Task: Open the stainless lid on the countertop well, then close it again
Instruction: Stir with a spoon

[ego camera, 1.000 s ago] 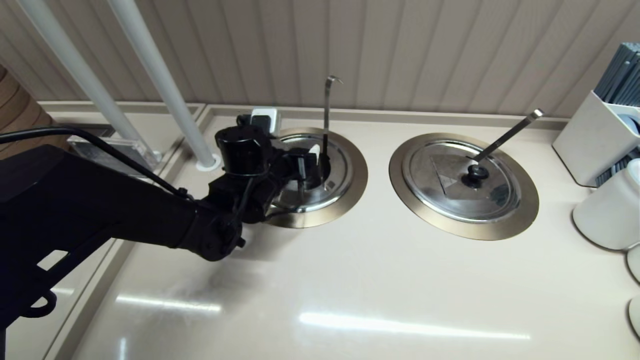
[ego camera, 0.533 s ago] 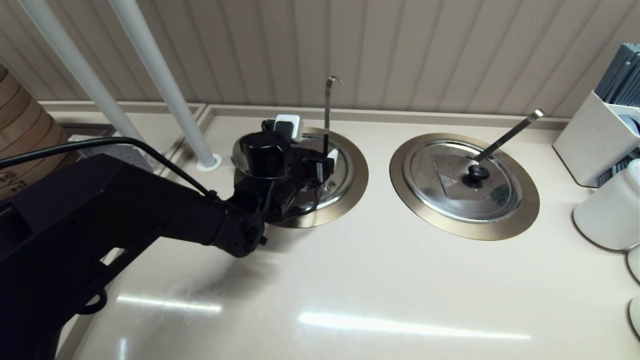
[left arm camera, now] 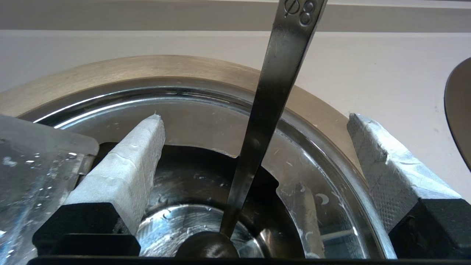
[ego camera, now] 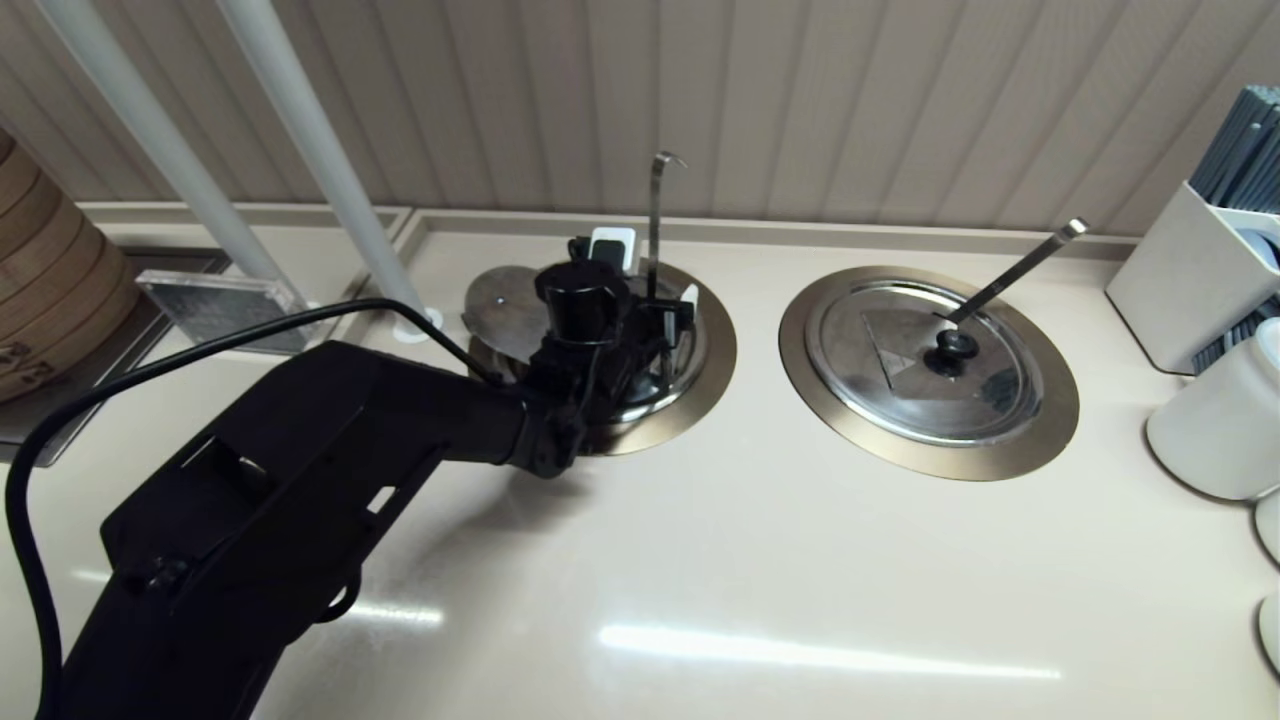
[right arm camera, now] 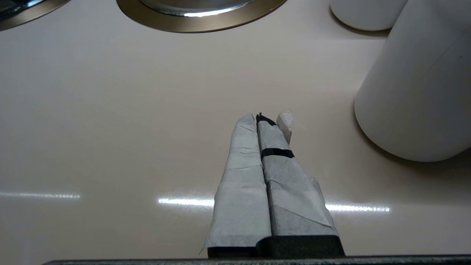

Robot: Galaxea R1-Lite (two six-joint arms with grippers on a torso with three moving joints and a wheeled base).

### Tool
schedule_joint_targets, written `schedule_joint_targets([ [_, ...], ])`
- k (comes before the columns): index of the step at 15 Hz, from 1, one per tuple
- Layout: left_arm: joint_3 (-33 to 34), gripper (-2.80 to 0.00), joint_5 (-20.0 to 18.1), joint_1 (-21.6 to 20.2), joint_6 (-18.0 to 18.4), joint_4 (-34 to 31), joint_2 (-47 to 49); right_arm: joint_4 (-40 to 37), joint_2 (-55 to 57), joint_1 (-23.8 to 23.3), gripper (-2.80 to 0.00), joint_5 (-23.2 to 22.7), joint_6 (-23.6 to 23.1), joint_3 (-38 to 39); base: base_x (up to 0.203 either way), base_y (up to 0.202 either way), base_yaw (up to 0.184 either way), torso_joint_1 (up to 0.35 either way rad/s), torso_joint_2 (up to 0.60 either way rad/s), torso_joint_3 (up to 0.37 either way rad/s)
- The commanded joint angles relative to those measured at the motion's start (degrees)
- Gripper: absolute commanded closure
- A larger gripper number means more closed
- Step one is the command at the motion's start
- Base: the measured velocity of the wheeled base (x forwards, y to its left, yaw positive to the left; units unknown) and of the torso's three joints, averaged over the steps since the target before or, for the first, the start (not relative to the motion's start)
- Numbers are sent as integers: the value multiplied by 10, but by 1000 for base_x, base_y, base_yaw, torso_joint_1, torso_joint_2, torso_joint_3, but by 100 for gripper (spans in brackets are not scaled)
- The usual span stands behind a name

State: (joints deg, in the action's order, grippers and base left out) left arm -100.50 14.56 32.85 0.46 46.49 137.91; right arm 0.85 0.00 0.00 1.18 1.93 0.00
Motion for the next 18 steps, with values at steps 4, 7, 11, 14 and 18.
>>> schedule_joint_targets([
  [4, -70, -280, 1, -3, 1, -11, 53, 0, 1, 0, 0, 0, 0, 3, 0, 0, 0, 0, 0, 0],
  [7, -116, -280, 1, -7, 18, -19, 79, 0, 1, 0, 0, 0, 0, 3, 0, 0, 0, 0, 0, 0],
  [11, -119, -280, -1, -11, 20, -19, 83, 0, 1, 0, 0, 0, 0, 3, 0, 0, 0, 0, 0, 0],
  [14, -119, -25, 0, -13, 20, -18, 81, 0, 0, 0, 0, 0, 0, 3, 0, 0, 0, 0, 0, 0],
  [18, -121, 0, 0, -13, 20, -16, 75, 0, 1, 0, 0, 0, 0, 3, 0, 0, 0, 0, 0, 0],
])
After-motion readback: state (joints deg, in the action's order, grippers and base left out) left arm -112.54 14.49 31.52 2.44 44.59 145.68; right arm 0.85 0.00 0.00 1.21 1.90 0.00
